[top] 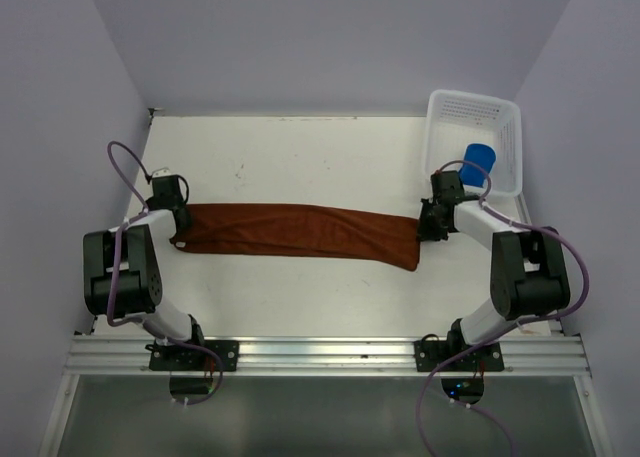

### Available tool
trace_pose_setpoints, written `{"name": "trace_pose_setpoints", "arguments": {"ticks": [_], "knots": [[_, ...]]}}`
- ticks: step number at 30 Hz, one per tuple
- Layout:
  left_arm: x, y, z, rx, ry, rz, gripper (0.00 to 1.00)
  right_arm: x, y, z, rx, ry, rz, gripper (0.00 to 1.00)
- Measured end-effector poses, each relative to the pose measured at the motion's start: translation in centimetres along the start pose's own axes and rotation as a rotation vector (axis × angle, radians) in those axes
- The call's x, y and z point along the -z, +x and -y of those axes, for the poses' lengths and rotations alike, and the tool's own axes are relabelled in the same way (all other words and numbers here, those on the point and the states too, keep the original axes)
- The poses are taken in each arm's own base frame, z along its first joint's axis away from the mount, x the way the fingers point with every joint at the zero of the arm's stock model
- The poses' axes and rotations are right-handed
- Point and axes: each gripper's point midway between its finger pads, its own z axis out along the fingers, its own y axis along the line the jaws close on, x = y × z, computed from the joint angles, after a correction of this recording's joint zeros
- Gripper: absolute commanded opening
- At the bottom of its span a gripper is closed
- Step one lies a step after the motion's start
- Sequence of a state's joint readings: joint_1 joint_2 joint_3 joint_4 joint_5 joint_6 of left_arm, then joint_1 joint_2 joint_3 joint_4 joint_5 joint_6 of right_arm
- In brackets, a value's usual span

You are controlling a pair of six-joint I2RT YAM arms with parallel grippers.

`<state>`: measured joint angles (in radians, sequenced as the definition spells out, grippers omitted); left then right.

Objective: Roll the towels
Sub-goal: Fold the towel

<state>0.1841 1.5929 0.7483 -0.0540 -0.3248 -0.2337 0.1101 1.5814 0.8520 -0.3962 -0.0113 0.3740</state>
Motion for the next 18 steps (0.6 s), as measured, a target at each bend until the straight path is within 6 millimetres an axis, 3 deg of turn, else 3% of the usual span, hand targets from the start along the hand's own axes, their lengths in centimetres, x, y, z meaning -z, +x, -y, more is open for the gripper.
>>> {"name": "trace_pose_setpoints", "arguments": {"ticks": [9, 18], "knots": [[-0.5, -0.5, 0.0, 0.005, -0.003, 0.003, 0.47, 1.6, -2.7, -0.4, 0.044, 0.014, 0.036, 0.0], [-0.5, -0.5, 0.1, 0.005, -0.003, 0.004, 0.47, 2.4, -4.2, -0.5, 0.063, 0.019, 0.045, 0.0]]}}
